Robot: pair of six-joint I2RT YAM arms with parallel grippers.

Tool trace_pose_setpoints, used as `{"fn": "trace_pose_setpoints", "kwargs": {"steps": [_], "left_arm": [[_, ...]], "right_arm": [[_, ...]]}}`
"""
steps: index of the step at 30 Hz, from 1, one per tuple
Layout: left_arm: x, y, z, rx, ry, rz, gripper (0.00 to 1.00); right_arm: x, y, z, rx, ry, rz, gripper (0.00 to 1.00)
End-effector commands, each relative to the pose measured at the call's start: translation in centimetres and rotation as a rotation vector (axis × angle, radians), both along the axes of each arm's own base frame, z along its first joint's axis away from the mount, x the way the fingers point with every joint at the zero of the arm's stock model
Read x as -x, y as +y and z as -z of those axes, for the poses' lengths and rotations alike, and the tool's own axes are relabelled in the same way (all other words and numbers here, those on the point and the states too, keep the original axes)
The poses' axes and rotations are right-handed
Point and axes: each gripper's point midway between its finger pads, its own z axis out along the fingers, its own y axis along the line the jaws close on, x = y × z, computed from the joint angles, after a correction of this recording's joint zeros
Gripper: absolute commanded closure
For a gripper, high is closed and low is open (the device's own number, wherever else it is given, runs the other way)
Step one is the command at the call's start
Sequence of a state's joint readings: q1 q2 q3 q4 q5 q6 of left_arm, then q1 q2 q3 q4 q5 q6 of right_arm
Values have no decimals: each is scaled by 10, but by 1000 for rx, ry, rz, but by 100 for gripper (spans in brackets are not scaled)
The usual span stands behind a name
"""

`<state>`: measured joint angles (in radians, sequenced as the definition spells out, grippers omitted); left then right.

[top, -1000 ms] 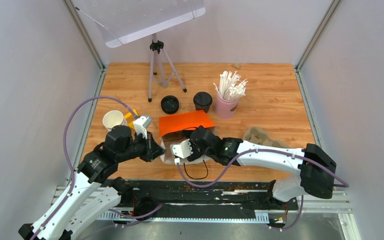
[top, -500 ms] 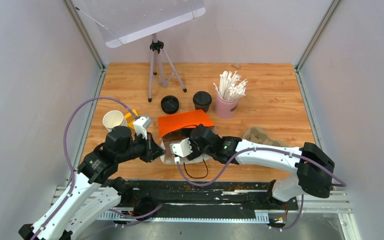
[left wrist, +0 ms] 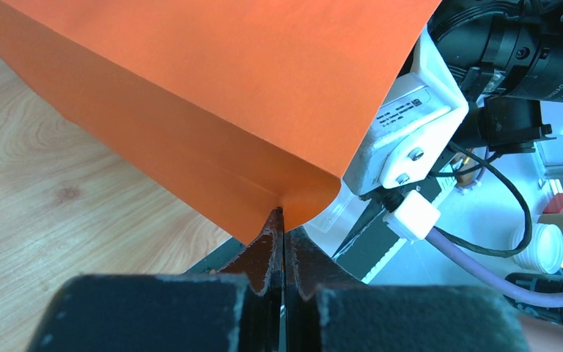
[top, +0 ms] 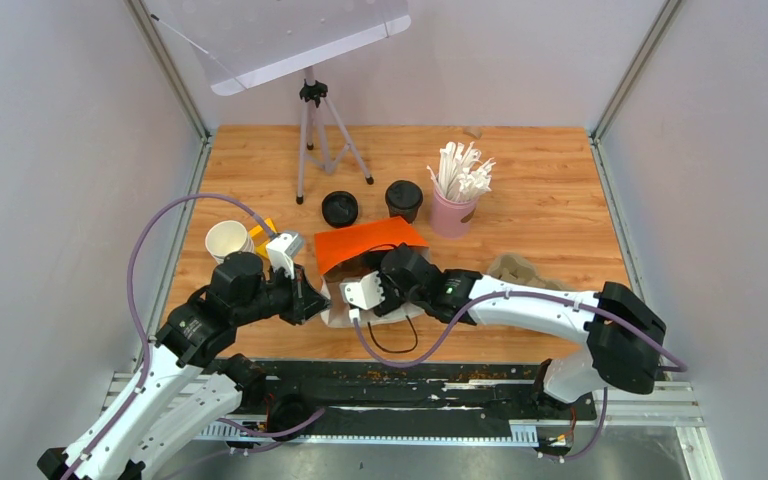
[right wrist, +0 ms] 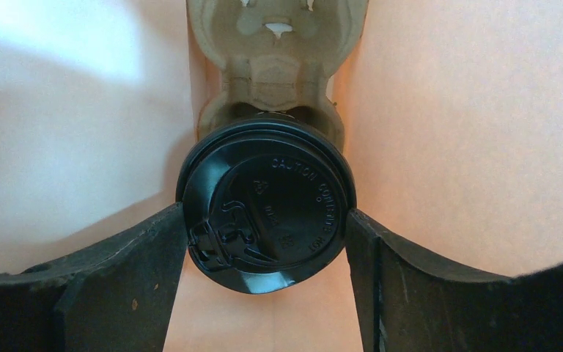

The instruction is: Pack the takeout coffee

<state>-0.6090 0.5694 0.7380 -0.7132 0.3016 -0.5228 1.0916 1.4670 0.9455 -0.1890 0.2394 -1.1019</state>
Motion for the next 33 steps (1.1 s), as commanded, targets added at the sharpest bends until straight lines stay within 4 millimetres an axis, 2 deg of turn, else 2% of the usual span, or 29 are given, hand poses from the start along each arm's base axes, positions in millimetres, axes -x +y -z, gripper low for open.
{"fn": "trace_pose_setpoints", "kwargs": {"steps": [1, 33], "left_arm": [[2, -5, -7, 39, -7, 14, 100], [1, -6, -7, 43, -6, 10, 100]], "right_arm": [[-8, 0, 3, 6, -5, 6, 25], [-18, -7, 27, 46, 21, 35, 26]]}}
